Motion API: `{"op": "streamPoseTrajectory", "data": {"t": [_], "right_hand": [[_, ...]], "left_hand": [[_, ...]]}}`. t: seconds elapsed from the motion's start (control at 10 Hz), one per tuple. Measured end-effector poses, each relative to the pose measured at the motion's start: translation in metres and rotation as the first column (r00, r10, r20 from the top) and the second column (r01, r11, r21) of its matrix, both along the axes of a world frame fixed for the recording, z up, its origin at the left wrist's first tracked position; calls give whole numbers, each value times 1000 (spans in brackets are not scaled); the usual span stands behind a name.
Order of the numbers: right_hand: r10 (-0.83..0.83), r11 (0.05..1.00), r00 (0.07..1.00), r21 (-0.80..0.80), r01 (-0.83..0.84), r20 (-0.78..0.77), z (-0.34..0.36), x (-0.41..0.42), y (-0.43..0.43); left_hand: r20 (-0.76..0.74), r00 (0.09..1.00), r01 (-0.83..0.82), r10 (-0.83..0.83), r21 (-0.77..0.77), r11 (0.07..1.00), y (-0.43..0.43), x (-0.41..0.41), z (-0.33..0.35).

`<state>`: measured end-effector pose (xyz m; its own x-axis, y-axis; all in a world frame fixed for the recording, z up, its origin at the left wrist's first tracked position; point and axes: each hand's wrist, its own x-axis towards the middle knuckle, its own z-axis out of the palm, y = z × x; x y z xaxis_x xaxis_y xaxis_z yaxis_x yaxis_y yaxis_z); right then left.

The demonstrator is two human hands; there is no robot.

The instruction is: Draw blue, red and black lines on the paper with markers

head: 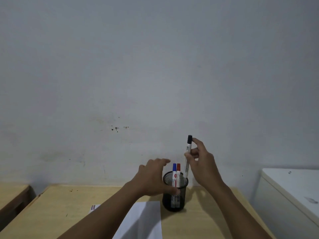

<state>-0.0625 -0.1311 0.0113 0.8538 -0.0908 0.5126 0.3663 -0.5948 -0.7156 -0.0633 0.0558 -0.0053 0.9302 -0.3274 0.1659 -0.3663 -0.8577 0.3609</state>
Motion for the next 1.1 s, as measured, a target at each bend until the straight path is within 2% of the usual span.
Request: {"op": "streamPoseTrajectory", "data": {"t": [0.1, 0.2, 0.3, 0.5, 0.8, 0.9, 1.0, 1.1], "right_hand": [[44, 999, 996, -23, -46, -82, -19, 10, -1], [19, 995, 991, -90, -31, -131, -36, 19, -3], [-8, 984, 984, -176, -24, -178, -53, 24, -3], [-33, 978, 975, -210, -14, -221, -66, 28, 2], [-61, 970, 982, -241, 17, -177, -60, 19, 8], [-105, 940, 991, -335, 71, -84, -56, 0, 19], [-81, 926, 996, -372, 65, -27, -52, -31, 34], [9, 930, 1000, -368, -13, -12, -74, -78, 42]], "left_hand": [[-110, 994, -5, 9, 31, 999, -9, 6, -15], [-129, 992, 3, -3, -1, 1000, -16, 10, -21], [-74, 997, -3, 3, 1, 1000, -19, 12, -23], [-63, 998, 10, -10, -11, 1000, -18, 19, -29], [-33, 999, 0, 0, 3, 1000, -8, 11, -28], [-8, 999, -49, 48, -48, 998, 14, -1, -28], [75, 988, -128, 132, -65, 990, 49, -23, -26], [186, 974, -120, 131, -70, 990, 86, -67, -44]]}}
